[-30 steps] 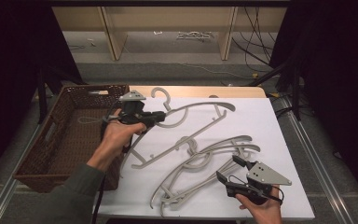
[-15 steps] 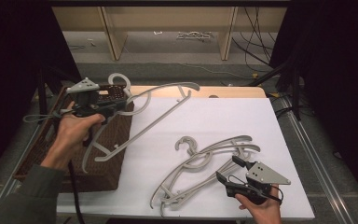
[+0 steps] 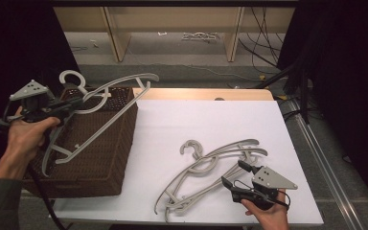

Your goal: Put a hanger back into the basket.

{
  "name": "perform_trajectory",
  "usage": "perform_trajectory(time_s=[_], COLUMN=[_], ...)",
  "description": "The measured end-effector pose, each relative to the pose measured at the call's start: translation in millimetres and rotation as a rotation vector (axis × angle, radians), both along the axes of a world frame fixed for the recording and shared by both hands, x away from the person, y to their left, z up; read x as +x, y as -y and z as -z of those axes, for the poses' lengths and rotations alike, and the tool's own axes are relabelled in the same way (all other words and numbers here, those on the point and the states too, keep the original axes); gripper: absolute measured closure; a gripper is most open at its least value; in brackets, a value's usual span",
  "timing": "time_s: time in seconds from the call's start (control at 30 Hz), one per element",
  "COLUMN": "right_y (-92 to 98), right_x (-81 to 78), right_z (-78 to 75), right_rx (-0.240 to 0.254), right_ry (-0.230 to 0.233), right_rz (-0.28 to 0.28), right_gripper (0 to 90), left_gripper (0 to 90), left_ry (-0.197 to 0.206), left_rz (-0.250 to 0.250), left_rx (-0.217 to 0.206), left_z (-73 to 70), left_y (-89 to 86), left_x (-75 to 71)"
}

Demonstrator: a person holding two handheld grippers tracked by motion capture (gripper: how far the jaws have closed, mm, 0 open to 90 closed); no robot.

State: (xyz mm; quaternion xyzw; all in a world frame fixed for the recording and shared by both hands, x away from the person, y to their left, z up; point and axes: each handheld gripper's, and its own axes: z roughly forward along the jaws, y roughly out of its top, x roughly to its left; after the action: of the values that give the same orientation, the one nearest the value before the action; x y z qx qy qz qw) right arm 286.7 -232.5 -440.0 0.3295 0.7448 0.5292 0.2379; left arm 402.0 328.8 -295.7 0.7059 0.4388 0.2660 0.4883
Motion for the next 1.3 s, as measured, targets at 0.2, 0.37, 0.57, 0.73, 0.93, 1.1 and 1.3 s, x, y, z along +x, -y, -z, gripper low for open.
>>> perform_trajectory(time_s=[0.2,0.37,0.57,0.73,0.93,1.1,1.3], right_y=[0.7,-0.5,-0.7,-2.4,0.0,-2.1,-1.8], right_x=[1.3,1.8,2.2,2.9,1.3,3.6,1.2], right_z=[0.2,1.0,1.7,3.0,0.8,3.3,1.5], right_rx=[-0.024,-0.032,-0.029,-0.013,-0.046,-0.02,-0.043], right_ry=[0.012,0.011,0.006,0.003,-0.012,0.012,-0.028], right_rz=[0.005,-0.003,0.003,-0.013,-0.006,-0.013,-0.012], right_gripper=[24.0,24.2,24.2,24.3,24.3,24.3,24.3], left_gripper=[83.0,83.0,82.9,82.9,82.9,82.9,82.8], left_ry=[-0.011,-0.027,-0.012,0.019,-0.013,-0.032,-0.063], left_rz=[-0.043,-0.096,-0.098,-0.081,-0.083,-0.078,-0.074], left_rx=[0.02,0.044,0.121,0.148,0.196,0.204,0.258], left_z=[13.1,26.5,37.7,43.1,50.6,58.3,72.8], left_y=[-27.1,-47.6,-63.7,-69.8,-75.7,-75.4,-70.7], left_x=[3.4,8.1,11.8,14.6,19.8,21.0,28.7])
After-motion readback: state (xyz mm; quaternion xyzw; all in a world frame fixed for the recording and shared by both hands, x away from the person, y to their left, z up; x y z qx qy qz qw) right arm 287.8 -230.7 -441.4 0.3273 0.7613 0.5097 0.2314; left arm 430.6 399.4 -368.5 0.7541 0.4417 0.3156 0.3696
